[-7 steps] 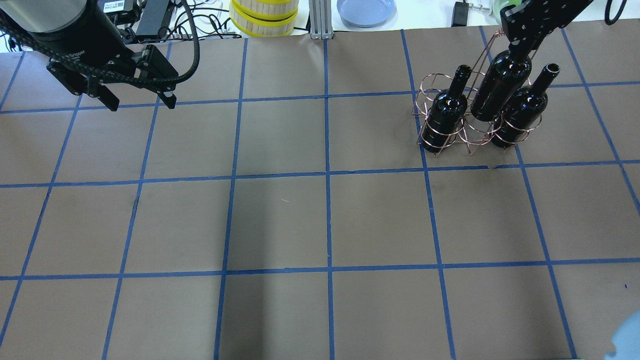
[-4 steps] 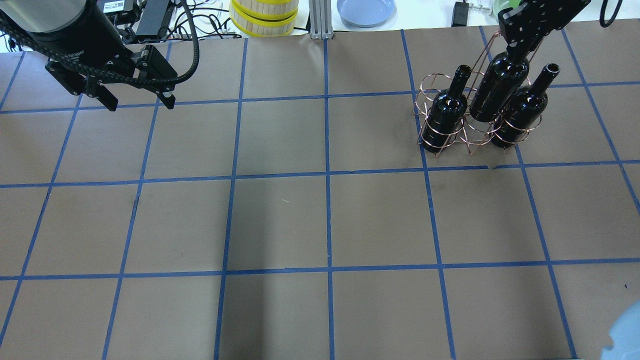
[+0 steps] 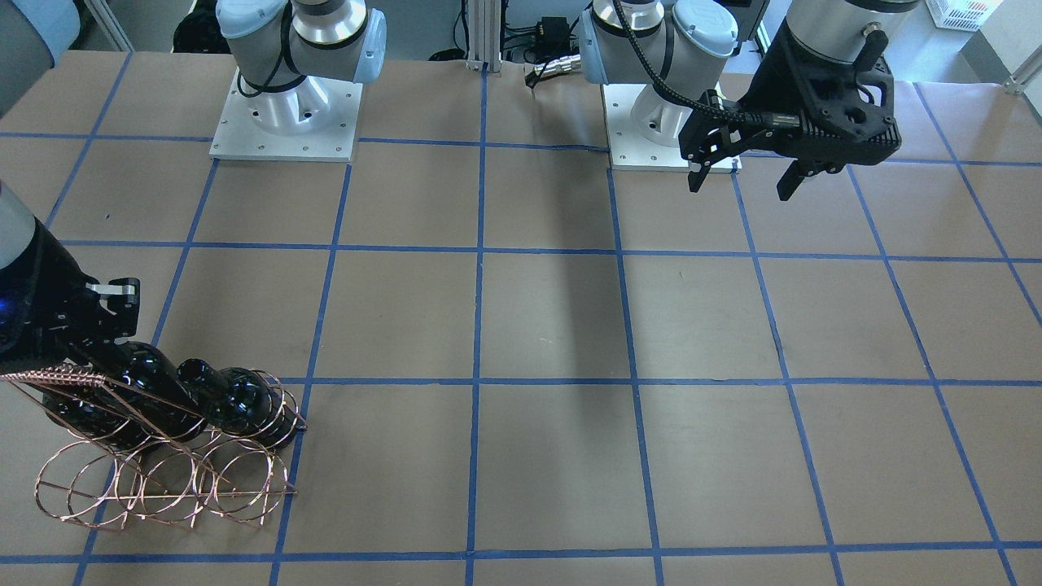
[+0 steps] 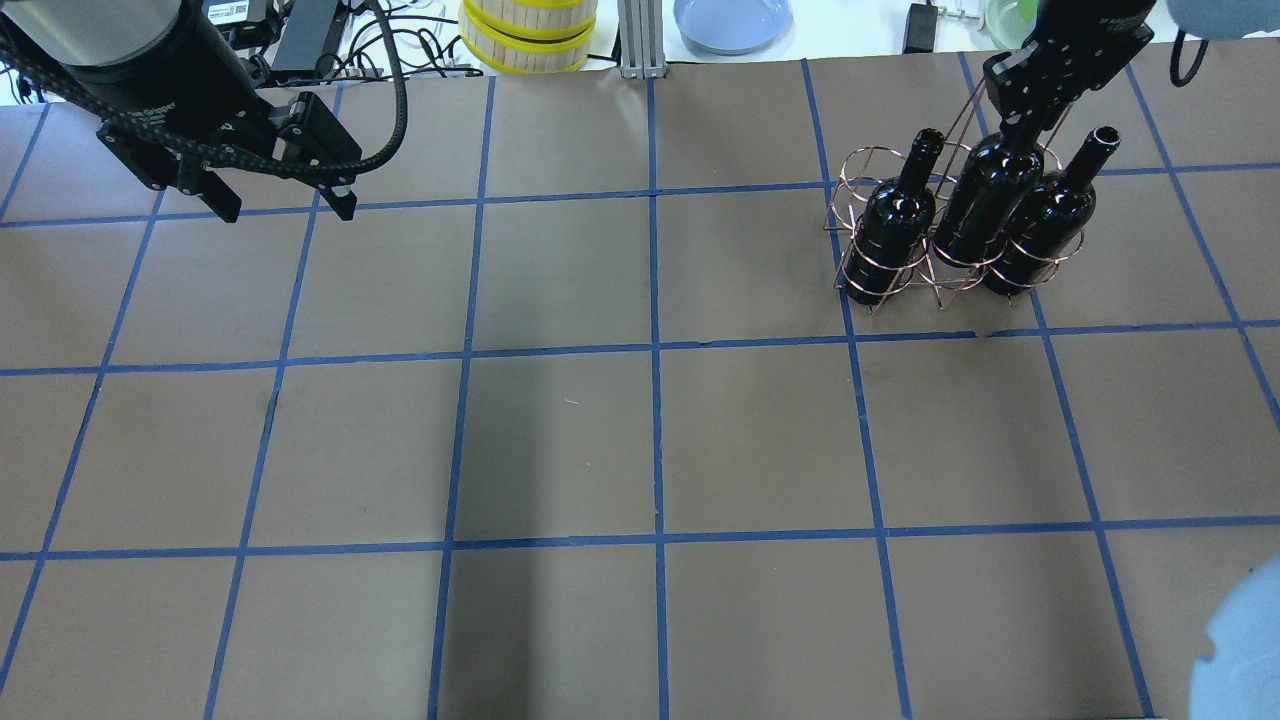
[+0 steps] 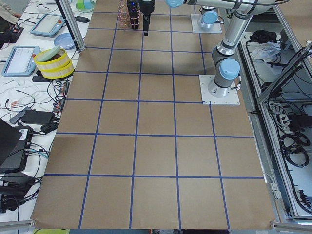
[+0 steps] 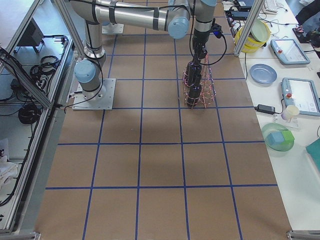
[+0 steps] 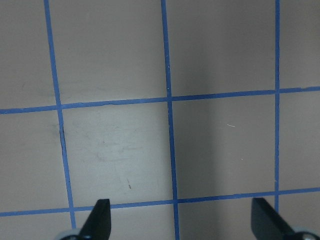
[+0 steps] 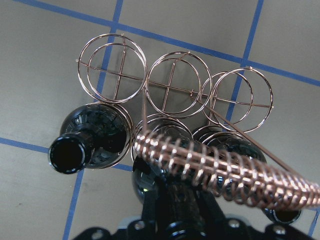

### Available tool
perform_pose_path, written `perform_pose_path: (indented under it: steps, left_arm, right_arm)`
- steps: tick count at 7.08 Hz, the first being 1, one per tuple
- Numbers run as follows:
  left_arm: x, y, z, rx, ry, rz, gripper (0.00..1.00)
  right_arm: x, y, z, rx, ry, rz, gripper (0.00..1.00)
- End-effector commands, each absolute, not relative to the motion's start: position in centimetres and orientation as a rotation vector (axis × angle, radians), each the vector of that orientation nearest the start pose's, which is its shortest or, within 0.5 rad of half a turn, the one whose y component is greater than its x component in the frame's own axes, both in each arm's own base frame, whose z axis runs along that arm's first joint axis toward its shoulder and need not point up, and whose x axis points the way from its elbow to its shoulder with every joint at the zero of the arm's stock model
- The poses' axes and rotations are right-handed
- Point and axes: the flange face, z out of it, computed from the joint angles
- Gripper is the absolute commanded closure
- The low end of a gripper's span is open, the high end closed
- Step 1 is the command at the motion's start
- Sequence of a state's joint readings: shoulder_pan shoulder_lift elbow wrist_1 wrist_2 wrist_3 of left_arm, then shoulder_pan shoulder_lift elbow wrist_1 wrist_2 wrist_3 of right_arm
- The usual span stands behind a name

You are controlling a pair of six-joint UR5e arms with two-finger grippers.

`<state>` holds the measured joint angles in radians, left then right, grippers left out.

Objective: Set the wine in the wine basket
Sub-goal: 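Tilt and lower the bottle into the empty rack slot with the right gripper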

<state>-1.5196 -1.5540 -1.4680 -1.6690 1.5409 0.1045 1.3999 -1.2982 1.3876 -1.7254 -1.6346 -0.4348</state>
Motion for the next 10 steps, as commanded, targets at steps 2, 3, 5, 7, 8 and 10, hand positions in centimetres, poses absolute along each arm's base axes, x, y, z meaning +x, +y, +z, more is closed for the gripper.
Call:
perform_pose_path:
  steps: [2,3,5,7,8,10]
  left_arm:
    - [-11.2,-49.1,53.5,0.088,3.168,-0.033,0.00]
    - [-11.2,-49.0,53.6,0.088,3.168,-0.035,0.00]
    - [-11.2,-49.0,53.6,0.088,3.169,-0.035,0.00]
    - [-11.2,-49.0,53.6,0.088,3.169,-0.035,0.00]
    - [-11.2,-49.0,53.6,0.088,3.169,-0.035,0.00]
    - [-11.2,-49.0,53.6,0.088,3.169,-0.035,0.00]
  right_arm:
    - [1.3,-63.0,41.3,-0.441,3.179,-0.093,0.93]
    - [1.3,-63.0,41.2,-0.441,3.178,-0.088,0.92]
    - [1.3,-63.0,41.1,-0.441,3.181,-0.084,0.34]
    - [1.3,-62.7,41.6,-0.442,3.185,-0.090,0.00]
    - [1.4,-62.5,42.1,-0.439,3.186,-0.094,0.00]
    - [2.5,-58.8,47.2,-0.427,3.190,-0.110,0.00]
